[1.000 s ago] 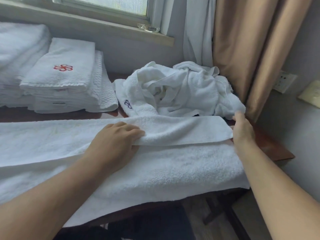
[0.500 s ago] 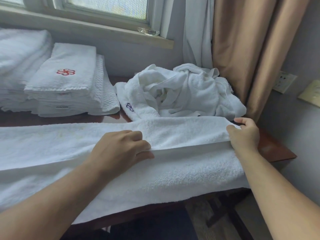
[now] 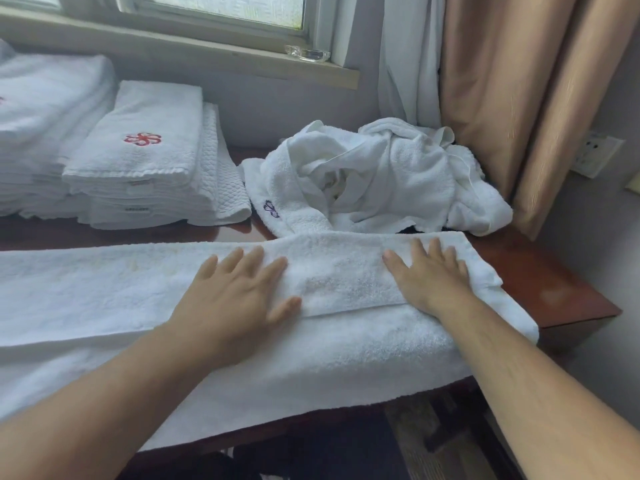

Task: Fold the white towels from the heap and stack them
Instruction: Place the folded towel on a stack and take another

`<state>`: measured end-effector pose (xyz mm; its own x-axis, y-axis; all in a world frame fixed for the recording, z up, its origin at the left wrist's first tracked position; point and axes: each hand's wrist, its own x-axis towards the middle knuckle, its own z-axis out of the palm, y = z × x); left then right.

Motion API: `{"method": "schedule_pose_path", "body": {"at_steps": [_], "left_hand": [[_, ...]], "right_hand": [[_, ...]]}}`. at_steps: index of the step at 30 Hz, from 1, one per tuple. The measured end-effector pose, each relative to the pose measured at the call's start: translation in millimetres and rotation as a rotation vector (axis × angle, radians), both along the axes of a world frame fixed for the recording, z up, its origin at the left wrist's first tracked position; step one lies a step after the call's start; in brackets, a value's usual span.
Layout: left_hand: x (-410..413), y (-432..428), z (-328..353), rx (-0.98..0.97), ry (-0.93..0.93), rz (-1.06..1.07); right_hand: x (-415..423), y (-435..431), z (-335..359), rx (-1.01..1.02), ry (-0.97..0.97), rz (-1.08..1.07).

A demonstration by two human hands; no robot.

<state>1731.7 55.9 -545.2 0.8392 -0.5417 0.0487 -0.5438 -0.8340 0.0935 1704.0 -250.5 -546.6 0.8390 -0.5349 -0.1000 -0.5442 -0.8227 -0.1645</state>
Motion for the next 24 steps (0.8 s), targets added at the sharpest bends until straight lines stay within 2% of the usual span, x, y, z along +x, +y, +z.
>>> {"method": "schedule_pose_path", "body": {"at_steps": [5, 8, 10, 12, 16, 21, 24], "left_hand": [[5.3, -1.2, -7.7, -0.038, 0.039, 0.003], [5.4, -3.5, -1.2, -0.184, 0.075, -0.009], [7.5, 6.8, 8.8, -0.433, 0.141, -0.004], [9.5, 29.0, 19.9, -0.568, 0.166, 0.028], [0.6, 107.0, 23.4, -0.484, 0.0, 0.219], [-24.2, 230.9, 10.1, -0.553, -0.224, 0.752], [-34.1, 268.1, -5.9, -0.405, -0.148, 0.818]], "right_hand": [[9.5, -3.5, 4.9, -0.018, -0.039, -0.019], [7.1, 26.7, 9.2, -0.037, -0.369, 0.045], [4.3, 66.4, 13.3, 0.029, -0.599, 0.188], [1.7, 111.9, 17.8, 0.107, -0.7, 0.37], [-2.5, 186.7, 19.4, 0.208, -0.641, 0.696], [12.1, 281.4, 18.7, 0.275, -0.471, 1.044], [12.3, 327.2, 5.5, 0.249, -0.391, 1.181]]}}
